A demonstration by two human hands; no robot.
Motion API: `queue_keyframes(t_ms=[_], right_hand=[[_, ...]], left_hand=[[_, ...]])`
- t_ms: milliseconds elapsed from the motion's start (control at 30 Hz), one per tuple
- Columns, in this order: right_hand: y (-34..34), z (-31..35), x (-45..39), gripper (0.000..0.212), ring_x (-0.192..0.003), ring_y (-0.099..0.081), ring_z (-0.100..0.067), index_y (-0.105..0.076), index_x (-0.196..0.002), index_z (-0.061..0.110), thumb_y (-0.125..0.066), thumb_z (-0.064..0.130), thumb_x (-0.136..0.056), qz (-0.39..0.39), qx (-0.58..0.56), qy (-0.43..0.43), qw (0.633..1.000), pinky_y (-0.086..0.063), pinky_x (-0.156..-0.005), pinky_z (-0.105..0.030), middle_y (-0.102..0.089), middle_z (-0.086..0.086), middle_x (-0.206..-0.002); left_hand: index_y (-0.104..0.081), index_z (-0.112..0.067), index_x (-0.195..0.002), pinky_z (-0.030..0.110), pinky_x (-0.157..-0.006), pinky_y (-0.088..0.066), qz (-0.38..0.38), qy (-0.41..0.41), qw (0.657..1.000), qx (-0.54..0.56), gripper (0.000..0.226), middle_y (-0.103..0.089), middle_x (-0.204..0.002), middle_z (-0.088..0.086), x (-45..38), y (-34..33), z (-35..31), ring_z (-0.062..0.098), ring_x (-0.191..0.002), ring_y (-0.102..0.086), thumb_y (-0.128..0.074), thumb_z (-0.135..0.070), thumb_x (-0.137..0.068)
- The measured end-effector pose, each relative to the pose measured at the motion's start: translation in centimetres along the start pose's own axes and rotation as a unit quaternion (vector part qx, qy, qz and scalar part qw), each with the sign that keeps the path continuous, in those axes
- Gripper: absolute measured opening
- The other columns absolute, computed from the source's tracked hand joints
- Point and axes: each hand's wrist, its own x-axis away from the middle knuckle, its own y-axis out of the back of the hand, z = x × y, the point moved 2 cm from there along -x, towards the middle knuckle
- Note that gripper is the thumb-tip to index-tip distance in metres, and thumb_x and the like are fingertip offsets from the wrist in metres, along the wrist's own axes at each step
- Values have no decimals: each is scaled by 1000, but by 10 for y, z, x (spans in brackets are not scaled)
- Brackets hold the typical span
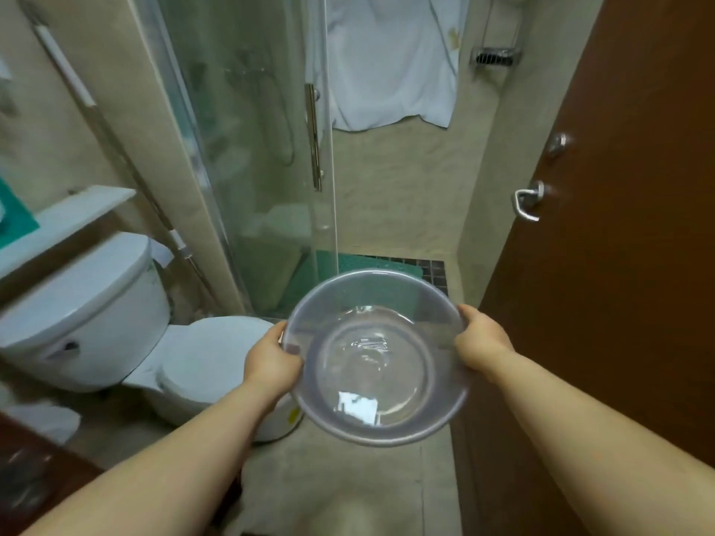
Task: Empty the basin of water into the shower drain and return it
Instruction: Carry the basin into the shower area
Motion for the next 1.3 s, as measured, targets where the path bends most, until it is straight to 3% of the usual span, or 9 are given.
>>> queue_keyframes(t_ms=[100, 300, 467, 567, 800, 900, 1000, 1200, 1300], right_hand=[[-4, 8, -58, 53, -96, -61, -26, -47, -138, 31, -50, 12, -89, -9, 7, 7, 1000, -51, -78, -36, -63, -6, -125], [0, 23, -173, 52, -115, -61, -33, -44, -139, 28, -54, 18, -89, -10, 13, -8, 1000, -50, -92, -43, -61, -9, -130], [2, 37, -267, 56, -119, -58, -32, -38, -145, 26, -50, 18, -91, 10, 16, -24, 1000, -47, -96, -43, -58, -11, -133], [-1, 47, -326, 49, -119, -57, -33, -43, -140, 25, -48, 21, -91, 15, 14, -27, 999, -45, -90, -37, -58, -11, -132], [13, 94, -471, 54, -123, -57, -34, -40, -144, 20, -47, 17, -91, -7, 67, -36, 997, -47, -98, -36, -59, -14, -135], [20, 110, -538, 55, -121, -58, -34, -39, -145, 21, -48, 19, -91, -13, 50, -40, 998, -46, -97, -35, -59, -16, -134], [27, 117, -607, 43, -109, -60, -29, -47, -139, 21, -41, 22, -96, -34, -3, -55, 998, -44, -93, -32, -59, -17, -133], [41, 132, -757, 45, -115, -58, -33, -41, -143, 22, -42, 23, -99, -11, 6, 6, 1000, -41, -85, -30, -57, -15, -134], [53, 146, -816, 39, -109, -59, -31, -49, -136, 19, -45, 21, -97, 5, -7, 25, 1000, -45, -93, -36, -59, -15, -133]], left_hand=[[-49, -46, -91, 47, -81, -59, -4, 5, 1000, 2, 38, -64, -78, -12, -46, -20, -20, 30, -82, -68, -57, -14, -71], [-55, -41, -74, 41, -76, -60, 6, 20, 1000, -14, 27, -67, -79, -10, -140, -63, -67, 24, -77, -67, -55, -15, -67], [-59, -38, -97, 36, -74, -57, 25, 18, 999, -10, 39, -69, -85, -10, -227, -99, -96, 20, -79, -65, -52, -8, -72], [-61, -34, -102, 35, -80, -54, 28, 11, 999, -15, 36, -68, -90, -6, -291, -120, -109, 24, -85, -64, -54, -9, -76], [-62, -25, -118, 26, -79, -42, 49, -1, 998, -45, 42, -71, -115, 6, -446, -161, -171, 28, -99, -64, -56, -9, -79], [-60, -28, -122, 31, -87, -50, 55, 7, 997, -52, 47, -70, -118, 5, -513, -180, -201, 29, -104, -65, -54, -11, -78], [-59, -29, -123, 31, -82, -49, 59, 3, 997, -50, 48, -71, -115, 8, -571, -204, -229, 29, -95, -64, -54, -12, -78], [-47, -23, -140, 34, -83, -48, 53, 43, 997, -22, 57, -64, -128, 8, -678, -257, -279, 26, -96, -60, -56, -11, -85], [-44, -20, -142, 39, -87, -50, 49, 49, 997, -33, 58, -64, -130, 10, -720, -276, -305, 33, -108, -63, -57, -9, -86]])
